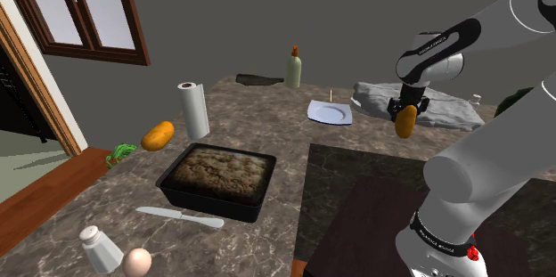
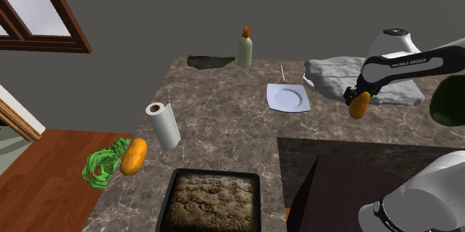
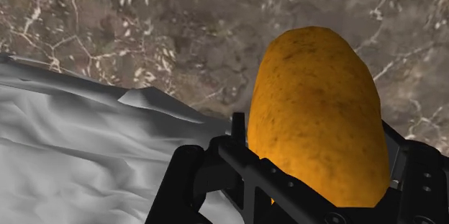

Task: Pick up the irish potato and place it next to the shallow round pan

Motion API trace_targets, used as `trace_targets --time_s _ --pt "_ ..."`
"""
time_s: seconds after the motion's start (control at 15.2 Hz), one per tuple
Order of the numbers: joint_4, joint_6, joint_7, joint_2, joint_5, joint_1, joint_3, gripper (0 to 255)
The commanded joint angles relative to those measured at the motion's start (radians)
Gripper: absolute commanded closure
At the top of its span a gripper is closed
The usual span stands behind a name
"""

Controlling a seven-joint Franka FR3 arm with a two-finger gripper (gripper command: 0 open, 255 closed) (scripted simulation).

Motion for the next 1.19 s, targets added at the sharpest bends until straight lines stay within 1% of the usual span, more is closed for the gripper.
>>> trace_targets --time_s 0.0,0.13,0.2,0.53,0.79,1.12 --pt "-0.013 -0.009 -0.003 0.007 0.000 -0.003 -0.004 255" --pt "-0.013 -0.009 -0.003 0.008 0.001 -0.004 -0.003 255" --pt "-0.012 -0.010 0.002 0.008 0.002 -0.001 0.001 0" --pt "-0.013 -0.009 -0.003 0.008 0.001 -0.004 -0.003 0" --pt "0.047 -0.164 0.008 -0.088 -0.001 -0.006 0.036 0" --pt "0.047 -0.164 0.008 -0.088 0.000 -0.007 0.037 0"
